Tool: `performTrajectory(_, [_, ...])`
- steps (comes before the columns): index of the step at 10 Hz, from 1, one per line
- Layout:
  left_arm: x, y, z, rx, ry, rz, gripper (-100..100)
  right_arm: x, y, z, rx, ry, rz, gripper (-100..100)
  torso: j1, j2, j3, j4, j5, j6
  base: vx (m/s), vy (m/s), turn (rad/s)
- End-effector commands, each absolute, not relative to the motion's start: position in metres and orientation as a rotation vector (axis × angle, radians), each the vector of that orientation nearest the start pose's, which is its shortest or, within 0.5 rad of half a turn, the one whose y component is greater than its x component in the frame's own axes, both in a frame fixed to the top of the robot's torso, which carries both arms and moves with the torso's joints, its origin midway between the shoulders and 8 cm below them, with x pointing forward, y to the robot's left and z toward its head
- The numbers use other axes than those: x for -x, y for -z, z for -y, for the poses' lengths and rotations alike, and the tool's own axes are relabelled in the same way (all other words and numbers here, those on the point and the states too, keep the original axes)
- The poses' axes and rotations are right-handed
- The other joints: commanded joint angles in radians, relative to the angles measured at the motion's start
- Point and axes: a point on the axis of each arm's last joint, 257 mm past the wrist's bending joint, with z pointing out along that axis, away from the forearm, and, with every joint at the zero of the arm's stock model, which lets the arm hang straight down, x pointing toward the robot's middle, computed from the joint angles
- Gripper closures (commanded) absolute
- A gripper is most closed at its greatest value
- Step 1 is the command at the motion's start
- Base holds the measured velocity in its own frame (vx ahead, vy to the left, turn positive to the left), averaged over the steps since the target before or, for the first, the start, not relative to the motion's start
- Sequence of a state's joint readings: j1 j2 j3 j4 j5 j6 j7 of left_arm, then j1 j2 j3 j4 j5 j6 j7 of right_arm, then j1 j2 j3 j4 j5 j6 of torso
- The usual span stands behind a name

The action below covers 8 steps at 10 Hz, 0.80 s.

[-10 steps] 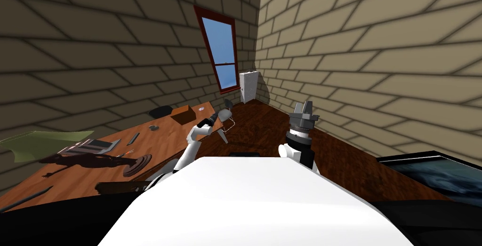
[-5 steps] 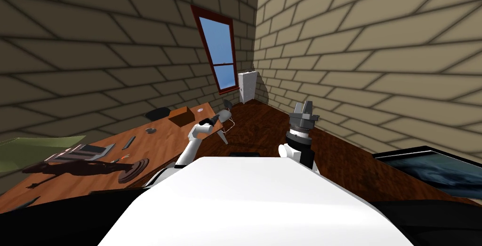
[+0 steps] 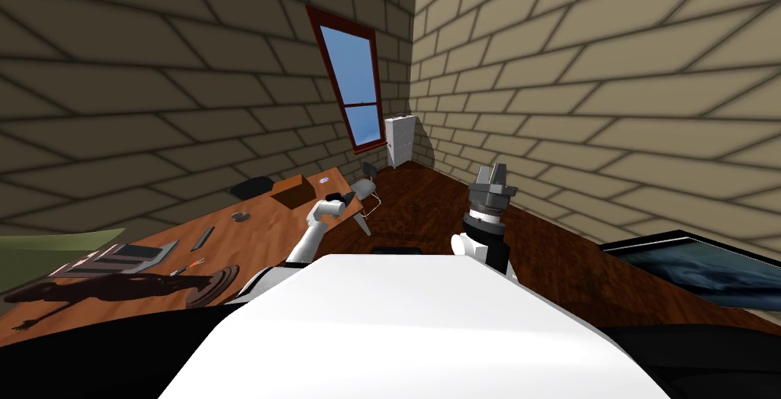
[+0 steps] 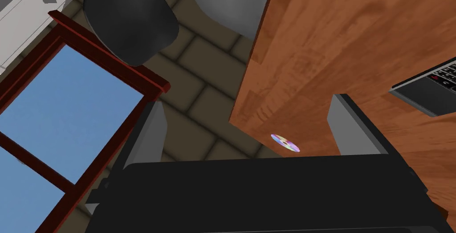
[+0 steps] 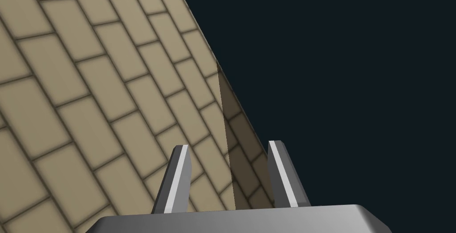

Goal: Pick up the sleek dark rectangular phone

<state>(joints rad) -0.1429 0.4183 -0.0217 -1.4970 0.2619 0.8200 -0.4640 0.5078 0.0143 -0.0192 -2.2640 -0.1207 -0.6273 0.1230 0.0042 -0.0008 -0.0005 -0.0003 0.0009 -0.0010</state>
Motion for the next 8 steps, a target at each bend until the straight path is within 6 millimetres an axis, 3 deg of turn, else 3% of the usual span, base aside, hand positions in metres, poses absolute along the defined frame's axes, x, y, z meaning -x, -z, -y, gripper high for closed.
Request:
performTrajectory(1, [-0.506, 0.372, -0.361, 1.158, 0.332, -2.118, -100, -0.319, -0.038, 0.302, -0.618, -1.252, -0.477, 0, 0.000, 0.000, 0.000, 0.000, 0.000, 0.000, -0.001, 0.053, -0.054])
performTrajectory(8, [-0.471, 0.419, -0.381, 1.232, 0.176, -2.282, -100, -0.319, -0.038, 0.302, -0.618, -1.252, -0.477, 0, 0.003, 0.000, 0.000, 0.000, 0.000, 0.000, 0.017, 0.083, -0.049])
